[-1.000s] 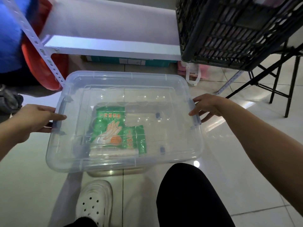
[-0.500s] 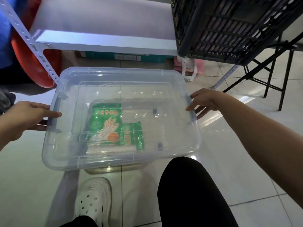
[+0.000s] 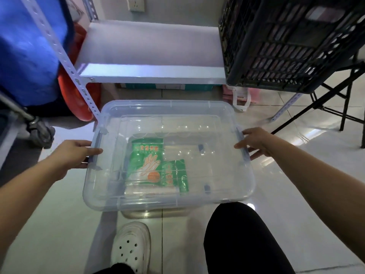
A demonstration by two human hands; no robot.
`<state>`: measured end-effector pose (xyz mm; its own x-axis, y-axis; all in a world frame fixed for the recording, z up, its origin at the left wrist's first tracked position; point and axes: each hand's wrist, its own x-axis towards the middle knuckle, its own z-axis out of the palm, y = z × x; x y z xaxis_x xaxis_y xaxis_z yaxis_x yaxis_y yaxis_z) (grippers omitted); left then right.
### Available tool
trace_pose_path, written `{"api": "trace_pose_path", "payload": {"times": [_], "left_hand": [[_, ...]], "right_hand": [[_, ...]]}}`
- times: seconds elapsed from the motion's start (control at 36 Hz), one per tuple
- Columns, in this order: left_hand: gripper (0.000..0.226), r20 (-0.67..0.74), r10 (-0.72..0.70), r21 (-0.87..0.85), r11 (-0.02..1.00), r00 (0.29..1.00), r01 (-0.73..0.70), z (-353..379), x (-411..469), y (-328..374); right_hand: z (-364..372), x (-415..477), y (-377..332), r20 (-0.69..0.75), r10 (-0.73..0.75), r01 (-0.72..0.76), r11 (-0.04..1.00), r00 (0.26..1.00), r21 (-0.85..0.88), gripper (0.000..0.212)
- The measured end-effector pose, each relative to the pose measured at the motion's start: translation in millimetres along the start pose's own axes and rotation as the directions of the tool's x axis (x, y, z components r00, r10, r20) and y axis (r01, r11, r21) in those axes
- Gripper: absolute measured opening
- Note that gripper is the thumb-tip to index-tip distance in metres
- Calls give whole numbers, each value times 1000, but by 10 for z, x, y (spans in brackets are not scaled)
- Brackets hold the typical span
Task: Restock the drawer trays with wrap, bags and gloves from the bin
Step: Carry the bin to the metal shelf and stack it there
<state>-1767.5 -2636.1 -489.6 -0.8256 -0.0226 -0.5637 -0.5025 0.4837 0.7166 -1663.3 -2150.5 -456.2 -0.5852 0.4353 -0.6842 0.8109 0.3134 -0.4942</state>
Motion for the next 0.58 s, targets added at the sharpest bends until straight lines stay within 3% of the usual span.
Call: {"api": "trace_pose_path", "payload": {"times": [0.08, 0.14, 0.28, 0.47, 0.58], "left_hand": [[37, 73, -17, -6, 1000, 997, 17, -15, -188, -61], [35, 106, -34, 1, 999, 994, 34, -56, -275, -144], [26, 198, -88, -143, 983, 976, 117, -64, -550, -477], [40, 249, -129, -416, 881, 960, 226, 96, -724, -632], [53, 272, -73, -506, 838, 959, 207, 38, -790, -482]], "right_hand": [[162, -186, 336, -159, -43, 76, 975, 986, 208, 59], [288, -368, 639, -168, -10, 75, 921, 986, 383, 42], [445, -729, 1147, 15, 19, -24, 809, 1000, 587, 28], [435, -730, 1184, 143, -27, -87, 676, 989, 731, 39], [378, -834, 1009, 173, -108, -74, 603, 979, 794, 43]]}}
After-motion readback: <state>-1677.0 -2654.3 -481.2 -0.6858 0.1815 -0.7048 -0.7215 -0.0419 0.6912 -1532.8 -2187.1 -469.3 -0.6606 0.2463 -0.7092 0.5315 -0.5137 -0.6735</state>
